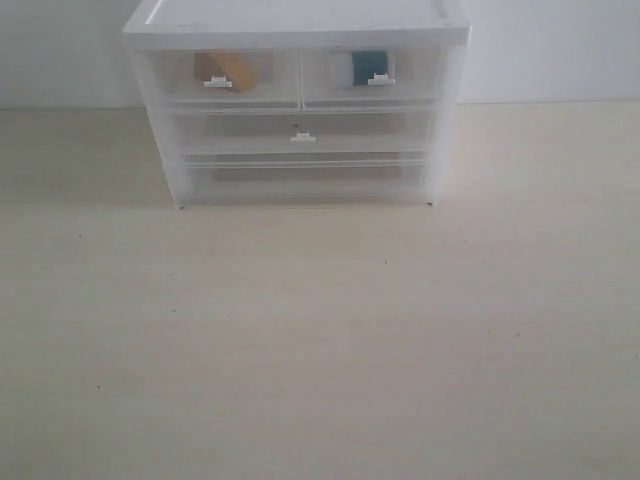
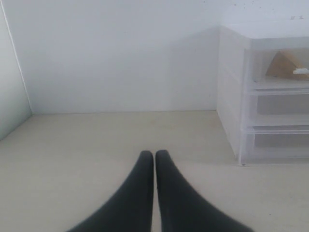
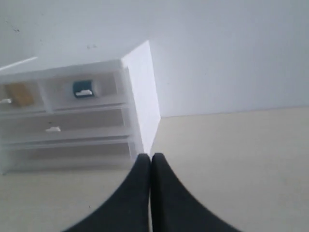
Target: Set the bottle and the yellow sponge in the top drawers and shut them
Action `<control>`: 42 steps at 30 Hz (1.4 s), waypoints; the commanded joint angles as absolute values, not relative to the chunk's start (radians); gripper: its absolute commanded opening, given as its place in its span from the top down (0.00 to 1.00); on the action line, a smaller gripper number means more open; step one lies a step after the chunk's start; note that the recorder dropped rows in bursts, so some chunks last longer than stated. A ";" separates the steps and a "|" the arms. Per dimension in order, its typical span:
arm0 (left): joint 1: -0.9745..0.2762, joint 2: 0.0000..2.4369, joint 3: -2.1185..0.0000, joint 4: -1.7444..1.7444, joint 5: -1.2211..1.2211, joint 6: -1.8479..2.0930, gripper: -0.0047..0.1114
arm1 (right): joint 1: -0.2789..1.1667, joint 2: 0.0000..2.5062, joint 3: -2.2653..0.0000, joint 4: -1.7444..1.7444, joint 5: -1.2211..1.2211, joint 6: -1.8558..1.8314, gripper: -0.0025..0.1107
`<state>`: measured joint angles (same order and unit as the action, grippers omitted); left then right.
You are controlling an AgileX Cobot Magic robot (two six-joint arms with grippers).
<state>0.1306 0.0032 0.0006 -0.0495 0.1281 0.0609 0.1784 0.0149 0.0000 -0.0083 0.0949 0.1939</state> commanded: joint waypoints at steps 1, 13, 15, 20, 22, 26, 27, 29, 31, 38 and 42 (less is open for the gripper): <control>0.134 0.000 0.000 -0.053 0.124 0.062 0.93 | 0.160 0.009 0.000 -0.006 0.204 0.202 0.98; 0.134 0.000 0.000 -0.053 0.122 0.062 0.93 | 0.160 0.009 0.000 -0.006 0.211 0.202 0.98; 0.134 0.000 0.000 -0.053 0.122 0.062 0.93 | 0.160 0.009 0.000 -0.006 0.211 0.202 0.98; 0.134 0.000 0.000 -0.053 0.122 0.062 0.93 | 0.160 0.009 0.000 -0.006 0.211 0.202 0.98; 0.134 0.000 0.000 -0.053 0.122 0.062 0.93 | 0.160 0.009 0.000 -0.006 0.211 0.202 0.98; 0.134 0.000 0.000 -0.053 0.122 0.062 0.93 | 0.160 0.009 0.000 -0.006 0.209 0.202 0.98; 0.134 0.000 0.000 -0.053 0.122 0.062 0.93 | 0.160 0.009 0.000 -0.006 0.209 0.202 0.98; 0.134 0.000 0.000 -0.053 0.122 0.062 0.93 | 0.160 0.009 0.000 -0.006 0.209 0.202 0.98; 0.134 0.000 0.000 -0.053 0.122 0.062 0.93 | 0.160 0.009 0.000 -0.006 0.209 0.202 0.98; 0.134 0.000 0.000 -0.053 0.124 0.062 0.93 | 0.160 0.009 0.000 -0.006 0.209 0.202 0.98; 0.134 0.000 0.000 -0.053 0.124 0.062 0.93 | 0.160 0.009 0.000 -0.006 0.207 0.202 0.98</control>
